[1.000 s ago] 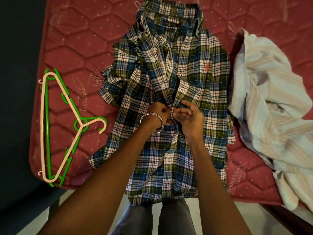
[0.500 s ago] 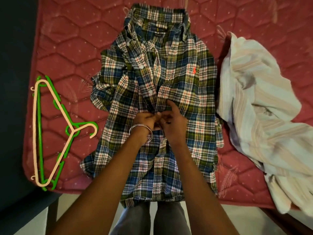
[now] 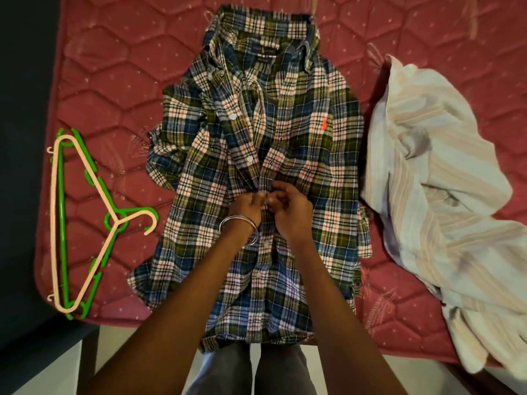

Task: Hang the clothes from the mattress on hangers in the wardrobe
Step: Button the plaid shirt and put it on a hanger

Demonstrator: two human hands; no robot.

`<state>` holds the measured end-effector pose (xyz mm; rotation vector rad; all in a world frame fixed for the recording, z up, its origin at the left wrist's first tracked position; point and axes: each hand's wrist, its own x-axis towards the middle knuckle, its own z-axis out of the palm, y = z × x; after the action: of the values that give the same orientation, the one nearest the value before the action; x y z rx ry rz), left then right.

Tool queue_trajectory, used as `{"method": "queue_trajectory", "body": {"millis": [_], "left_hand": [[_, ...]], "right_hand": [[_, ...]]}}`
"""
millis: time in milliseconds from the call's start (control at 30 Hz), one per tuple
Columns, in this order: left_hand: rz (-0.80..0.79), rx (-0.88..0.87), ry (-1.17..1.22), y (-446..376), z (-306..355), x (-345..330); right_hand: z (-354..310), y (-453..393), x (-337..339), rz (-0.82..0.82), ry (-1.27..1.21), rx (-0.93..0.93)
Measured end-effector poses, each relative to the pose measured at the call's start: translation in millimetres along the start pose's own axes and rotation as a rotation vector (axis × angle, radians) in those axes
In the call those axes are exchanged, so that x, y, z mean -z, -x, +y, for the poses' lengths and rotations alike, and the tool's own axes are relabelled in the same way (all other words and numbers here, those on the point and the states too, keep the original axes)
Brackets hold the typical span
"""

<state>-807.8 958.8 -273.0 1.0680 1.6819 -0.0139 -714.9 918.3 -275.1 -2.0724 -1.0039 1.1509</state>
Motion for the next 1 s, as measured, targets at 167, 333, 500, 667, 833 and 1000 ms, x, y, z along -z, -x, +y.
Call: {"method": "queue_trajectory", "body": {"millis": [167,333,500,667,833,1000], "left_hand": [[-0.054,0.026,0.243,-3.9,-12.6,2.8],[-0.093,0.045,0.201,-4.0,-14.1,9.2],[0.451,-0.247,-0.172,-7.1,-9.0,23.9],[0.522,-0.476,-0.171,-32.9,22.6,39.2],[0.370,-0.261,-0.348,-60.1,31.3,31.6],[0.356,-0.232,-0.397,-63.0,35.9,27.2]], "right_hand": [[-0.5,-9.5,11.7,-0.139,0.120,0.114],[-5.0,-10.2,11.3,-0.185,0.209,0.091],[-25.1,-27.2,18.7,-0.149,0.386,0.158],[-52.1,-50.8,0.1,0.091,0.425,-0.008],[-42.1,-54.6,-15.9,0.042,0.528,-0.204],[-36.8,-56.1,-18.1,0.130,0.435,-0.284]]}}
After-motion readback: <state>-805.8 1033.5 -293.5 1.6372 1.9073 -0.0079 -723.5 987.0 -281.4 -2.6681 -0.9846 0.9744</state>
